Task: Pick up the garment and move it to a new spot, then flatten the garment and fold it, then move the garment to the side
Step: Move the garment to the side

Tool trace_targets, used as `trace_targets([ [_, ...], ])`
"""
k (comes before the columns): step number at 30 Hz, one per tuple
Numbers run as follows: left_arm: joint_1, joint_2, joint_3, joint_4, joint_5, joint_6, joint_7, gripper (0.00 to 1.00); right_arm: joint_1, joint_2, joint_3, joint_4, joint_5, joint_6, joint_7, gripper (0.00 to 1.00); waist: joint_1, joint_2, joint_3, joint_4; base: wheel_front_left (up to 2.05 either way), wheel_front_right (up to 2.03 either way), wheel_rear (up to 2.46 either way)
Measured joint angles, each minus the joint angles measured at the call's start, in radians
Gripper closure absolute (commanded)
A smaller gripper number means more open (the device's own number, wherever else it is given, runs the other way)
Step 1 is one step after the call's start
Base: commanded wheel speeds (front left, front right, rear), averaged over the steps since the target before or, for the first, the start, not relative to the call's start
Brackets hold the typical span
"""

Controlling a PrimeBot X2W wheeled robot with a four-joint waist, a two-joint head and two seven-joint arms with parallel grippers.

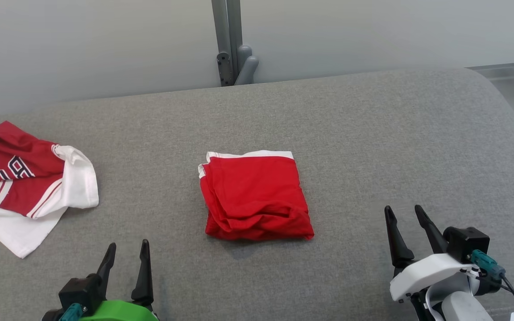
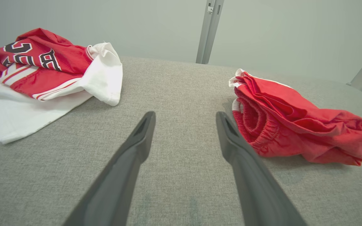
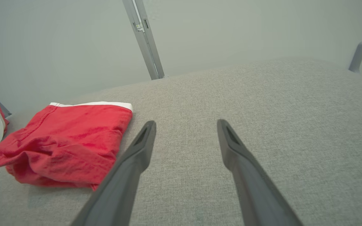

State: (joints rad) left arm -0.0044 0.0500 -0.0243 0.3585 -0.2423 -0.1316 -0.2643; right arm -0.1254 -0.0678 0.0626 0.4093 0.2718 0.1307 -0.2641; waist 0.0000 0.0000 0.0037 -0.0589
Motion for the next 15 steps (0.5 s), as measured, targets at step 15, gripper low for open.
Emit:
trace_targets([
  [15, -0.088, -0.001, -0.103, 0.000, -0.019, 0.000, 0.000, 0.00, -0.263, -0.002, 0.182, 0.186, 0.126, 0.000, 0.000, 0.00, 0.0000, 0.0000, 0.119, 0.097, 0.00, 0.00, 0.00],
])
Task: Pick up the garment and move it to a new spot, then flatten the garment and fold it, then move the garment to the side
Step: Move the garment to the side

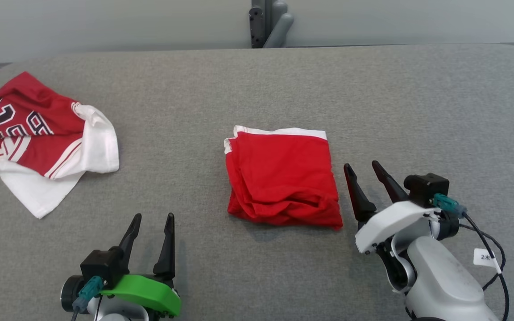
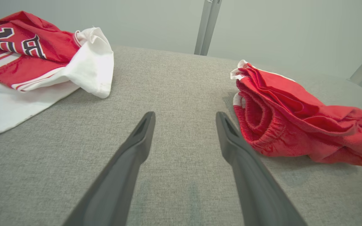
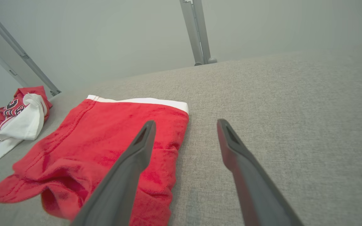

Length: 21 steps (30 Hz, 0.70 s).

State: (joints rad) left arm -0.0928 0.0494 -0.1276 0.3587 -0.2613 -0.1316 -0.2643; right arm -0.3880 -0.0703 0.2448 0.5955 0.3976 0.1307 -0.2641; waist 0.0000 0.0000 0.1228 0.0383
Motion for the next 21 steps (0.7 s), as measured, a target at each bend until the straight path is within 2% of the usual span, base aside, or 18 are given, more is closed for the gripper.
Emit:
trace_targets([
  [7, -0.027, 0.000, -0.034, -0.015, -0.039, 0.000, 0.000, 0.00, -0.157, -0.017, 0.089, 0.201, 0.098, 0.000, 0.008, 0.00, 0.0000, 0.0000, 0.051, 0.077, 0.00, 0.00, 0.00],
  [14, -0.043, 0.000, -0.045, -0.017, -0.043, 0.000, 0.000, 0.00, -0.268, -0.032, 0.097, 0.396, 0.129, 0.000, 0.027, 0.00, 0.0000, 0.0000, 0.098, 0.135, 0.00, 0.00, 0.00],
  [20, -0.048, 0.000, -0.048, -0.015, -0.046, 0.000, 0.000, 0.00, -0.299, -0.014, 0.157, 0.436, 0.174, 0.000, 0.034, 0.00, 0.0000, 0.0000, 0.120, 0.165, 0.00, 0.00, 0.00],
  [21, -0.048, 0.000, -0.048, -0.015, -0.046, 0.000, 0.000, 0.00, -0.299, -0.015, 0.170, 0.435, 0.185, 0.000, 0.034, 0.54, 0.0000, 0.0000, 0.121, 0.167, 0.00, 0.00, 0.00],
])
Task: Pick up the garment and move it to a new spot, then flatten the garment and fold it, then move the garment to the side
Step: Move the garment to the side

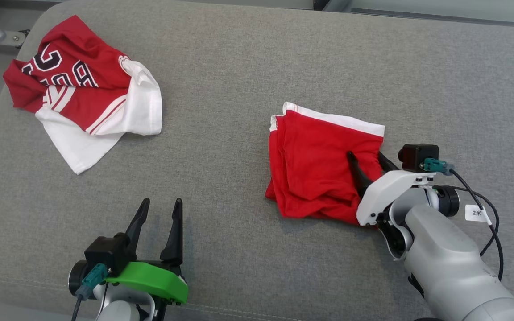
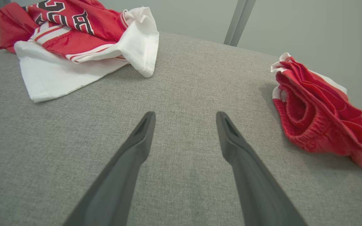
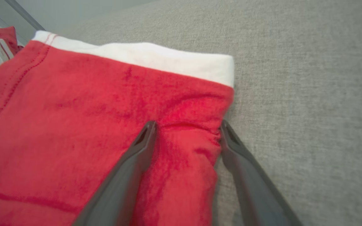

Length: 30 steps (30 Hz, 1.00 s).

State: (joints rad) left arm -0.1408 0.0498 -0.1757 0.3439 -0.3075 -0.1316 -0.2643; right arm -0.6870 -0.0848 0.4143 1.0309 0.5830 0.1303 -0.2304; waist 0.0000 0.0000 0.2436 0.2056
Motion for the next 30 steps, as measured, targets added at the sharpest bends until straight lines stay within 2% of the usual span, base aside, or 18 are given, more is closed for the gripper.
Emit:
trace_targets([
  [1, 0.000, 0.000, 0.000, 0.000, 0.000, 0.000, 0.000, 0.00, -0.001, -0.001, 0.013, 0.000, 0.010, 0.000, 0.000, 1.00, 0.0000, 0.0000, -0.001, 0.000, 0.00, 0.00, 0.00],
  [8, 0.000, 0.000, -0.005, 0.000, -0.002, 0.000, 0.000, 0.00, 0.000, -0.027, 0.064, -0.033, 0.033, 0.001, -0.021, 1.00, 0.0000, 0.0000, -0.018, -0.005, 0.00, 0.00, 0.00],
  [11, 0.001, 0.000, -0.005, -0.006, -0.008, 0.000, 0.000, 0.00, -0.010, -0.057, 0.066, -0.109, 0.025, 0.001, -0.028, 1.00, 0.0000, 0.0000, -0.033, -0.009, 0.00, 0.00, 0.00],
  [17, 0.019, -0.001, -0.020, -0.019, -0.014, 0.000, 0.000, 0.00, 0.026, -0.092, 0.038, -0.307, -0.062, 0.001, -0.032, 1.00, 0.0000, 0.0000, -0.082, -0.027, 0.00, 0.00, 0.00],
  [23, 0.061, 0.000, -0.035, -0.030, -0.017, 0.000, 0.000, 0.00, 0.186, -0.079, -0.009, -0.376, -0.119, 0.001, -0.032, 1.00, 0.0000, 0.0001, -0.147, -0.098, 0.00, 0.00, 0.00],
  [30, 0.064, 0.000, -0.048, -0.053, -0.019, 0.000, 0.000, 0.00, 0.296, -0.071, -0.060, -0.369, -0.147, 0.001, -0.032, 1.00, 0.0000, 0.0000, -0.185, -0.232, 0.00, 0.00, 0.00],
])
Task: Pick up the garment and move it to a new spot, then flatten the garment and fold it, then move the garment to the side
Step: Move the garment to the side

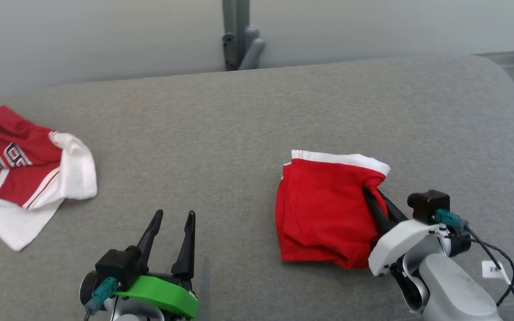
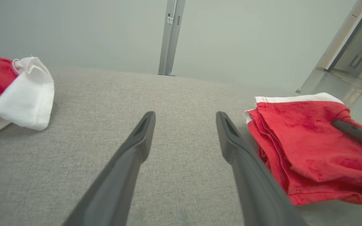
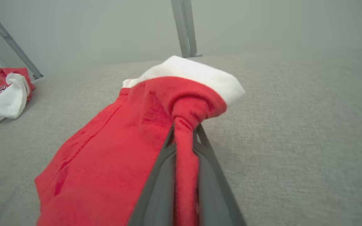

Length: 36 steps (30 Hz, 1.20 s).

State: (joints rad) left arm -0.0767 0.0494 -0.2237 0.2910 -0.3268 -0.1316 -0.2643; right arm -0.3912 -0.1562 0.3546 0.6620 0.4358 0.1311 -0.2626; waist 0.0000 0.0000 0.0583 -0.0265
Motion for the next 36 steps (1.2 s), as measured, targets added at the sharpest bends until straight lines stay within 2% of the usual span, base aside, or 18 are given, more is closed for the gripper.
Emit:
trace_targets([
  [5, -0.014, 0.000, -0.003, -0.005, 0.003, 0.000, 0.000, 0.00, 0.042, 0.008, -0.021, 0.007, -0.010, 0.000, 0.000, 1.00, 0.0000, 0.0000, -0.007, -0.119, 0.00, 0.00, 0.00],
  [14, -0.039, -0.001, -0.013, 0.004, 0.020, 0.000, 0.000, 0.00, 0.037, 0.041, 0.034, -0.011, -0.013, 0.000, 0.000, 1.00, 0.0000, 0.0000, 0.001, -0.338, 0.00, 0.00, 0.00],
  [20, -0.079, -0.001, -0.046, 0.007, 0.039, 0.000, 0.000, 0.00, 0.011, 0.051, 0.043, -0.026, -0.011, 0.000, 0.000, 1.00, 0.0000, 0.0000, 0.029, -0.446, 0.00, 0.00, 0.00],
  [28, -0.137, 0.008, -0.083, 0.013, 0.084, 0.000, 0.000, 0.00, -0.071, 0.059, 0.039, -0.036, -0.043, 0.000, 0.000, 1.00, 0.0000, 0.0000, 0.114, -0.472, 0.00, 0.00, 0.00],
  [32, -0.179, 0.028, -0.093, 0.002, 0.107, 0.000, 0.000, 0.00, -0.185, 0.028, 0.033, -0.017, -0.063, 0.000, 0.000, 1.00, 0.0000, 0.0000, 0.159, -0.446, 0.00, 0.00, 0.00],
  [36, -0.228, 0.040, -0.103, -0.014, 0.128, 0.000, 0.000, 0.00, -0.322, -0.030, 0.018, 0.023, -0.078, 0.000, 0.000, 1.00, 0.0000, 0.0000, 0.217, -0.405, 0.00, 0.00, 0.00],
])
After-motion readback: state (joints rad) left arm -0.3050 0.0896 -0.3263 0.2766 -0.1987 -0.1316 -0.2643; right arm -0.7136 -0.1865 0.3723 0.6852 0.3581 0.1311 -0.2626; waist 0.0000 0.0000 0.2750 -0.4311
